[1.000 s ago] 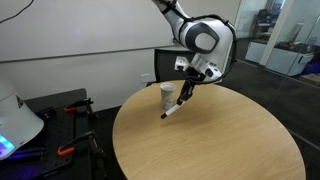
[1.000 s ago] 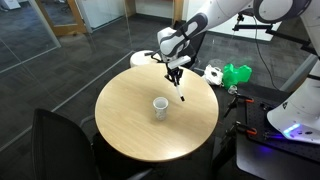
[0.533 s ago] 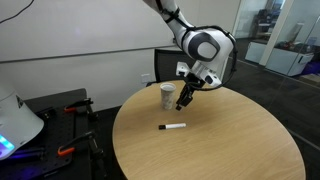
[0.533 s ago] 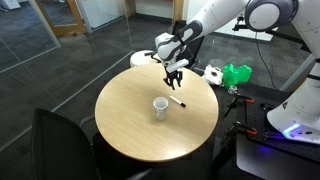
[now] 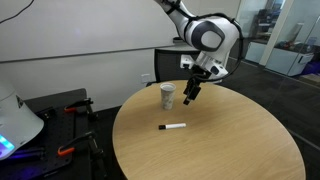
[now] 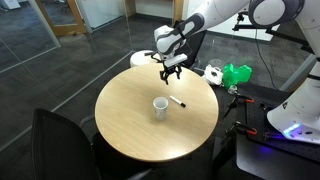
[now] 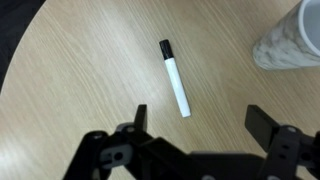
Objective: Pick the marker from the cup and put it on the table
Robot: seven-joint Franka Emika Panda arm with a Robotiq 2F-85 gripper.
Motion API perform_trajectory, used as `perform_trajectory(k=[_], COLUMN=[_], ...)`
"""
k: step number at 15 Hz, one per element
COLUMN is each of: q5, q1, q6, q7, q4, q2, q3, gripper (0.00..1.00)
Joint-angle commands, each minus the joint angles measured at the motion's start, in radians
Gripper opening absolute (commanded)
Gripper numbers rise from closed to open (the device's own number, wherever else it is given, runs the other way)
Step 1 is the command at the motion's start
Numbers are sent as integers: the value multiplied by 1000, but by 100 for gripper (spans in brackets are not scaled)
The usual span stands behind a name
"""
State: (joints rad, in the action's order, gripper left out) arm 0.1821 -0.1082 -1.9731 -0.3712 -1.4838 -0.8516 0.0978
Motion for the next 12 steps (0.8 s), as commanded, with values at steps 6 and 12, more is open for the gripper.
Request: perform_trajectory(k=[6,12], q5=[-13,-21], q1=[30,35], q6=[-253,-320], q7=[17,2], q4=[-294,-353], q2=[342,416], q3=[16,8], gripper=[100,100])
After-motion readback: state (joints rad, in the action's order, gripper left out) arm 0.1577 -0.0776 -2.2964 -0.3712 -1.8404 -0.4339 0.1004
